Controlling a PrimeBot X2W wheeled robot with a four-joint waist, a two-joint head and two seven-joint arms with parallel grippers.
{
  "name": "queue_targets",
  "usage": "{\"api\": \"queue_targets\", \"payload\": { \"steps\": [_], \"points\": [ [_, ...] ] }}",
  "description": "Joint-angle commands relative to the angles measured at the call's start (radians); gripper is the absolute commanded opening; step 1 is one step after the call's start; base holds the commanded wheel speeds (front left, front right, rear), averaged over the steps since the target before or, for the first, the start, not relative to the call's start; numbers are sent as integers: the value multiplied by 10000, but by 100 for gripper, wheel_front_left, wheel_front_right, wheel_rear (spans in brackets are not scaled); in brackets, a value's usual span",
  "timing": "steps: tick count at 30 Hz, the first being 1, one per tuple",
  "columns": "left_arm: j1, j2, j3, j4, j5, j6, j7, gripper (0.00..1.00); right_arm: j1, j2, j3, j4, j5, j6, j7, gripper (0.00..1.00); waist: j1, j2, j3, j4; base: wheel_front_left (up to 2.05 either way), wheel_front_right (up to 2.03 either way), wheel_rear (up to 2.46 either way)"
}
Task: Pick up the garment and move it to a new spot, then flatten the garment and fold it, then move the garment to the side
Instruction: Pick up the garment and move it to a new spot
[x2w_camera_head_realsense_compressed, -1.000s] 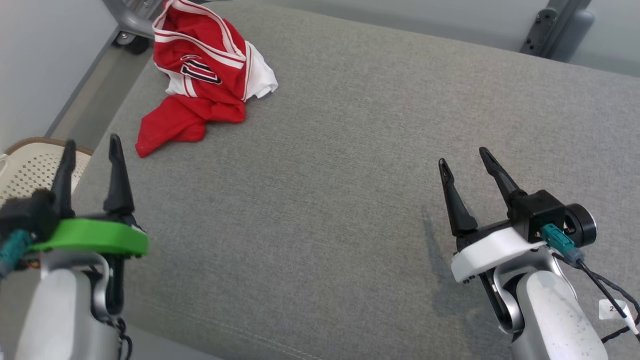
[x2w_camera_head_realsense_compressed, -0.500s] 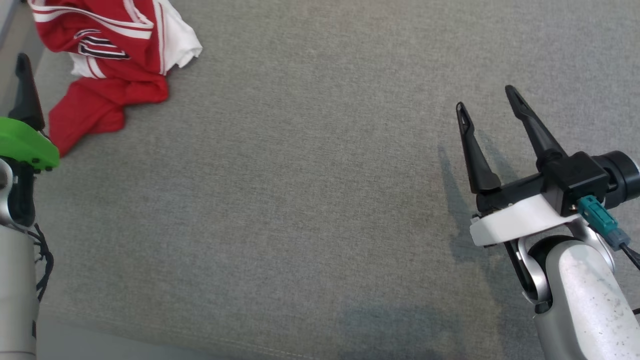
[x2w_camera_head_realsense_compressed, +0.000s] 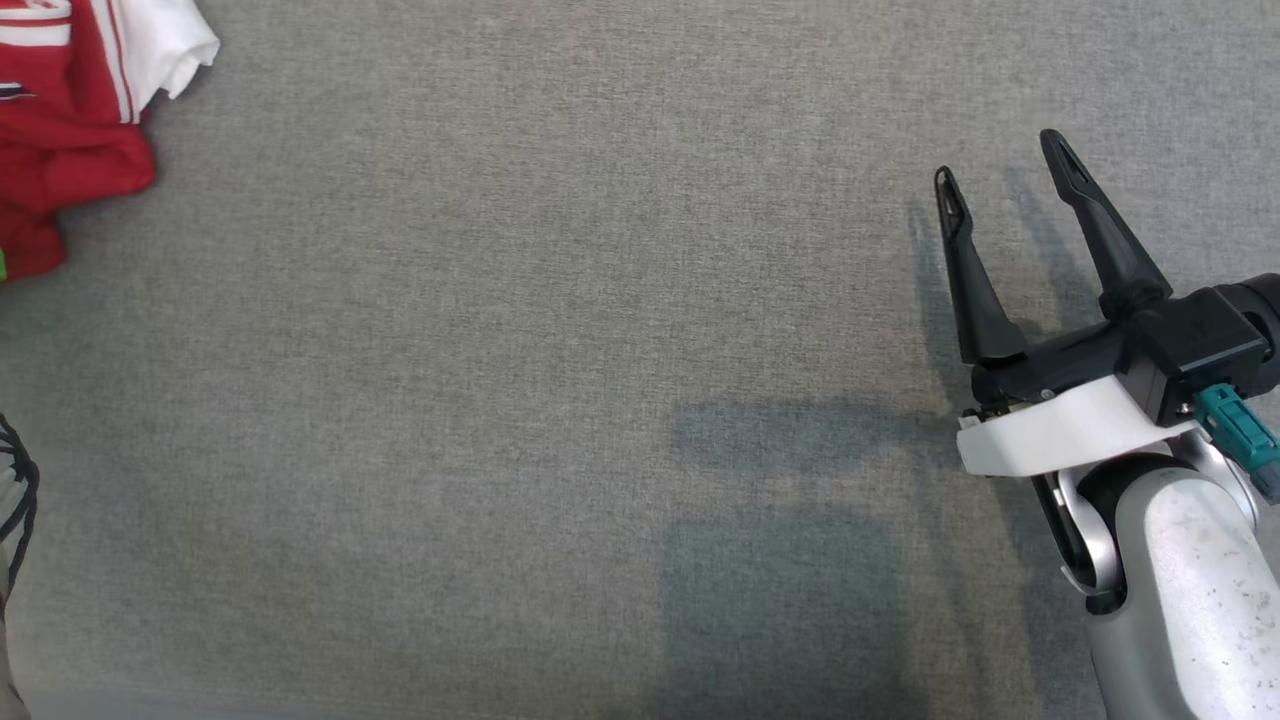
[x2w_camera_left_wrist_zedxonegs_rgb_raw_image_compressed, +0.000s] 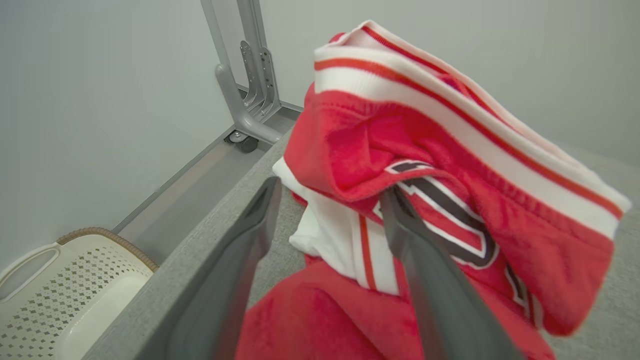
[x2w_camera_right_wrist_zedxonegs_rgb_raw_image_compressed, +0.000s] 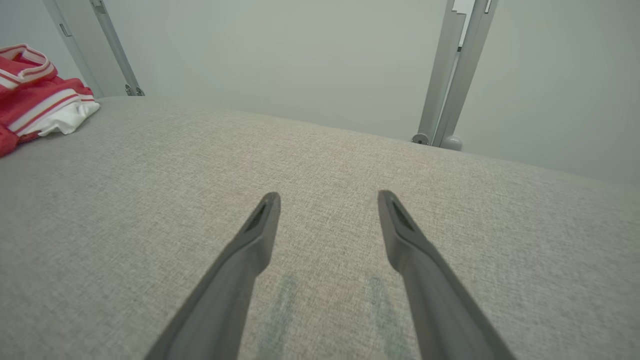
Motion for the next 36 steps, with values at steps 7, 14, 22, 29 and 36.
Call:
{"api": "queue_targets", "payload": {
  "steps": [7,14,22,29,36],
  "points": [
    [-669,418,-276,479,122,-55,-638,100,-189,-128,35,-78,-66,-3,2,100,-1,0,323,-328,0,0,0],
    [-1109,525,-516,748,257,-80,-964,0,-247,-92,43,-55,-64,-3,-25,100,-1,0,401,-496,0,0,0],
    [-1221,767,-831,600,449,-92,-1102,0,-312,63,-10,277,-13,-3,-275,100,-1,0,139,-672,0,0,0],
    [-1015,1121,-942,-702,858,-89,-1090,0,-274,279,31,869,126,-3,-686,100,-1,0,-766,-835,0,0,0],
    [-765,1517,-1830,-2042,1126,-88,-1095,0,21,533,-79,1700,403,-3,-1214,100,-1,0,-2211,-1113,0,0,0]
  ]
}}
